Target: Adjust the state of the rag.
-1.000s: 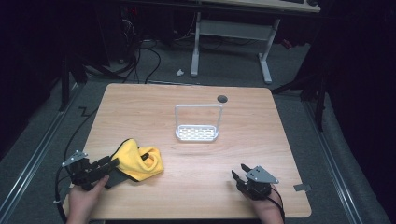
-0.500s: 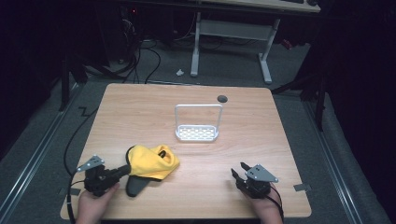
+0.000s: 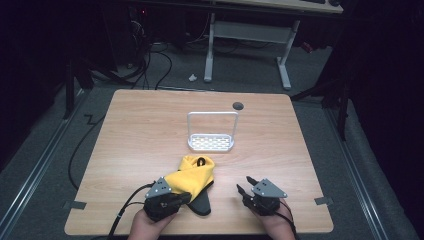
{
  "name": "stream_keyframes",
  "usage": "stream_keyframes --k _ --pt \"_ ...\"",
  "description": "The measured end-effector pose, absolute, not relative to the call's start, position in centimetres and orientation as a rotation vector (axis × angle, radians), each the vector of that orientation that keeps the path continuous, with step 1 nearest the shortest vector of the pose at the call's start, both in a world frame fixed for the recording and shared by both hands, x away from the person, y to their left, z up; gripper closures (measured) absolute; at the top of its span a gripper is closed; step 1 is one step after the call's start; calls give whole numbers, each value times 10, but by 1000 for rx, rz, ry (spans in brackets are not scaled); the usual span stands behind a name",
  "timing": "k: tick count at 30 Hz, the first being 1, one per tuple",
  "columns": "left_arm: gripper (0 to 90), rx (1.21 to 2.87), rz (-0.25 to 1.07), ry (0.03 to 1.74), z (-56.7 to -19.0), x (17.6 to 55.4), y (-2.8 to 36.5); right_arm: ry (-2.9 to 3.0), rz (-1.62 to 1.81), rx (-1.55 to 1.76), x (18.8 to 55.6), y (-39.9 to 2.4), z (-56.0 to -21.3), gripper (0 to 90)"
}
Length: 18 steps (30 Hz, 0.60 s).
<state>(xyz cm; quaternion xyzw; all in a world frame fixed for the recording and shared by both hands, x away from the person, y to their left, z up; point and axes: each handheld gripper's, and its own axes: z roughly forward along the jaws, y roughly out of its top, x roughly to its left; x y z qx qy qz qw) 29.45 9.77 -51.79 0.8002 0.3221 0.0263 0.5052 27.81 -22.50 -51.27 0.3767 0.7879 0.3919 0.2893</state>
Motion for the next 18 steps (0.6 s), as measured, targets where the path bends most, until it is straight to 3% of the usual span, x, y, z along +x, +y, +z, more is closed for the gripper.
stream_keyframes --k 18 --pt "852 1816 86 799 -507 289 110 2355 1069 731 261 -127 -520 549"
